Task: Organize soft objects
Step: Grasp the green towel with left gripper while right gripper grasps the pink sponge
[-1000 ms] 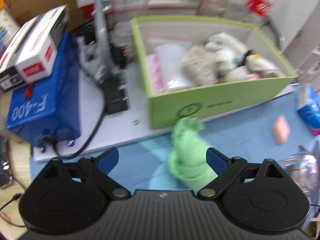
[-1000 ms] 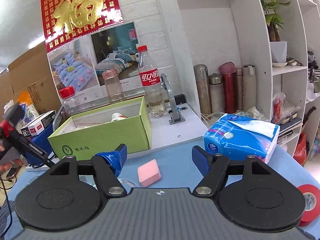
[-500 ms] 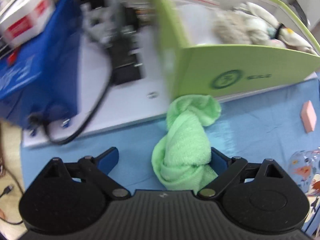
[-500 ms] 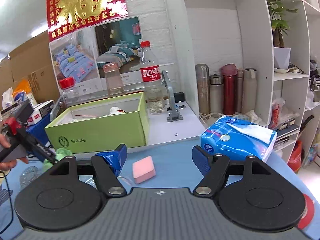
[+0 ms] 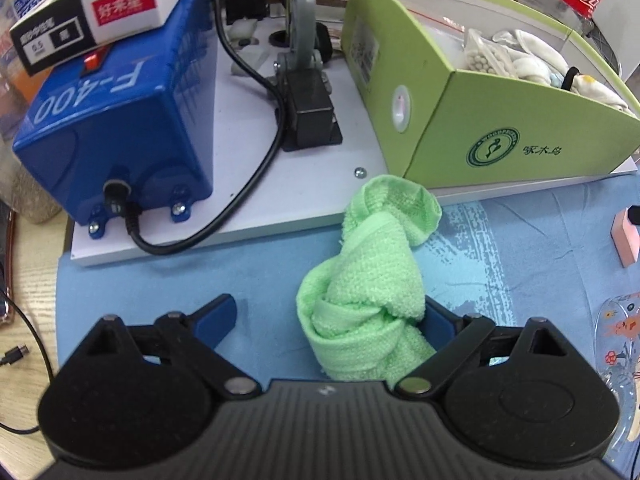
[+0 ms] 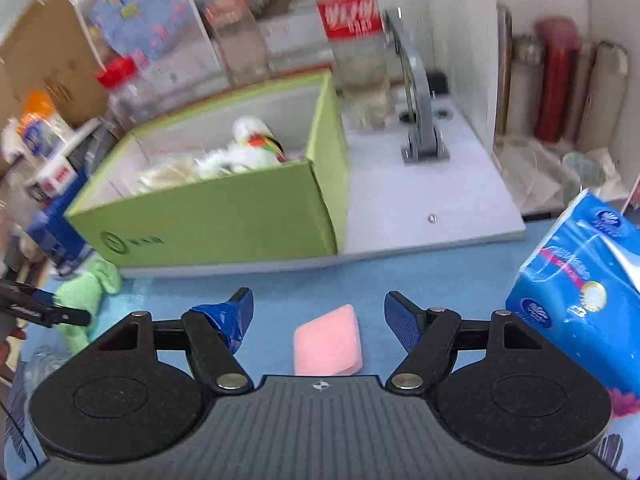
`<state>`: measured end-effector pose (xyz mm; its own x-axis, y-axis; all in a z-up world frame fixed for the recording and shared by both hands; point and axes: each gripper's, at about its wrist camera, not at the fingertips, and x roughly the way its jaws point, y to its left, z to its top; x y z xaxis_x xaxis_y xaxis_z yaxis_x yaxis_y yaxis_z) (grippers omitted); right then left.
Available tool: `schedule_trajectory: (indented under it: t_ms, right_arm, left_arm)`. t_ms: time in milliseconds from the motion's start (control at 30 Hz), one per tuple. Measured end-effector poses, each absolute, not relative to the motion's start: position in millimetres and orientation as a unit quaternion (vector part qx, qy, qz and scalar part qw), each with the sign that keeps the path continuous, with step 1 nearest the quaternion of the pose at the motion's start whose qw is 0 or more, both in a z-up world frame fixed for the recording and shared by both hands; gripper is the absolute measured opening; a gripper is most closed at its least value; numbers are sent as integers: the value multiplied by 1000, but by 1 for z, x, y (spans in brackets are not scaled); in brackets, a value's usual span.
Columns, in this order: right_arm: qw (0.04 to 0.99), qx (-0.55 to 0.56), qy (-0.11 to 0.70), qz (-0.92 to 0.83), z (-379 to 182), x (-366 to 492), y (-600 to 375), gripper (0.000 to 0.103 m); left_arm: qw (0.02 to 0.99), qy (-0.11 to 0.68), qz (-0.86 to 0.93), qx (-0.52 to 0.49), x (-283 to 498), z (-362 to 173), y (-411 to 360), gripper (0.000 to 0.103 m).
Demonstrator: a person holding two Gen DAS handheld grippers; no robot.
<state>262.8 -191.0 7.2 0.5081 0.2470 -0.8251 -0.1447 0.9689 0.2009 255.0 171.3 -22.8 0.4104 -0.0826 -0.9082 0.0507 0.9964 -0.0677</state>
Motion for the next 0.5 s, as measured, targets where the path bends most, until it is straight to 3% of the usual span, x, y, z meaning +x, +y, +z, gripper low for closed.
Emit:
schedule_trajectory:
  t_ms: [167, 467, 500]
  right_arm:
    - [816, 20, 569, 101, -15, 273, -164, 60]
    - [824, -38, 562, 66, -16, 255, -149, 66]
    - [827, -40, 557, 69, -16, 252, -150, 66]
  left_arm:
    - [844, 534, -44, 3, 254, -26, 168, 94]
    - [854, 517, -45, 22, 245, -30, 161, 93]
    - [857, 514, -44, 21, 244, -30, 162, 87]
